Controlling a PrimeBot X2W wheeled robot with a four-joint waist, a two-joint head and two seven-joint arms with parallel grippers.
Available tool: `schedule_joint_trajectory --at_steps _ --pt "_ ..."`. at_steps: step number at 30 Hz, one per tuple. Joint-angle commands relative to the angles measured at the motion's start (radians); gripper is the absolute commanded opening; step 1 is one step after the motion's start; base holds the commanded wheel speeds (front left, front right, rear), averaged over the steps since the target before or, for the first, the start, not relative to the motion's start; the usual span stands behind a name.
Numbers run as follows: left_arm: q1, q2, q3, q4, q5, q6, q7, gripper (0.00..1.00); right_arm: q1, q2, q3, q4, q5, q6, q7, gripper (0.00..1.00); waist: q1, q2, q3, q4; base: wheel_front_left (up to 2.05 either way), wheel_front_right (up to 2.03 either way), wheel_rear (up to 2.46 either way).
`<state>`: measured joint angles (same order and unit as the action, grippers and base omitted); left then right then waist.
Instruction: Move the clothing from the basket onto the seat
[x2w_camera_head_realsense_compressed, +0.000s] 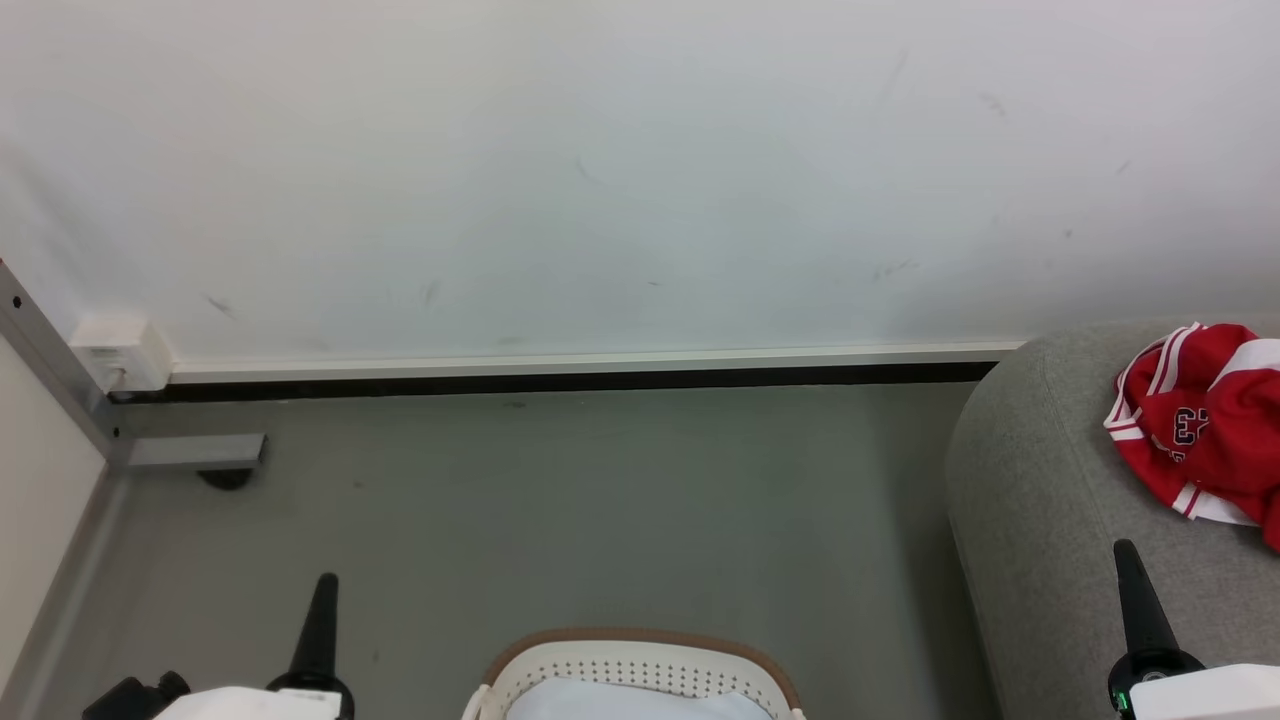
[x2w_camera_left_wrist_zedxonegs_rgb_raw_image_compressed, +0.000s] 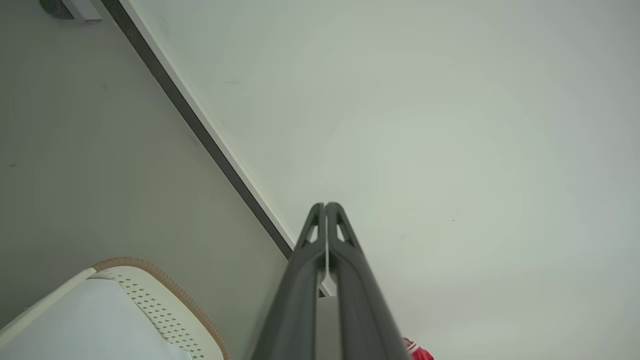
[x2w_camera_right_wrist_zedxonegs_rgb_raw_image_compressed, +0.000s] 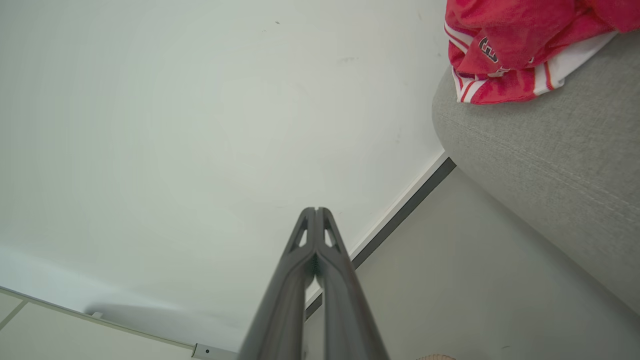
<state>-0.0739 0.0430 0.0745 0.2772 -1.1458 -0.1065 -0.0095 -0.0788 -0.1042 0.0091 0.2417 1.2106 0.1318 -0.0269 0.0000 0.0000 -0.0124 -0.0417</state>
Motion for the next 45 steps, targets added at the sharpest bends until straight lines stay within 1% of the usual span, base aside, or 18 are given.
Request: schedule_joint_trajectory --at_steps 1,24,45 --pt "-0.02 0.008 0.006 -0.014 -0.026 -0.009 0.007 0.0 -0.018 -0.004 -0.01 -0.005 0.029 -0.001 0.007 0.0 0.0 0.0 0.0 0.001 0.0 0.0 0.0" --pt "-0.031 0.009 0.024 -0.02 -0.234 -0.017 0.063 0.0 -0.029 0.016 -0.054 0.001 0.213 -0.001 0.061 0.0 0.0 0.0 0.006 0.017 0.0 0.0 0.0" --pt "-0.041 0.01 0.037 -0.025 -0.386 -0.024 0.107 0.0 -0.036 0.029 -0.088 0.005 0.35 -0.002 0.105 0.0 0.0 0.0 0.01 0.032 0.0 0.0 0.0"
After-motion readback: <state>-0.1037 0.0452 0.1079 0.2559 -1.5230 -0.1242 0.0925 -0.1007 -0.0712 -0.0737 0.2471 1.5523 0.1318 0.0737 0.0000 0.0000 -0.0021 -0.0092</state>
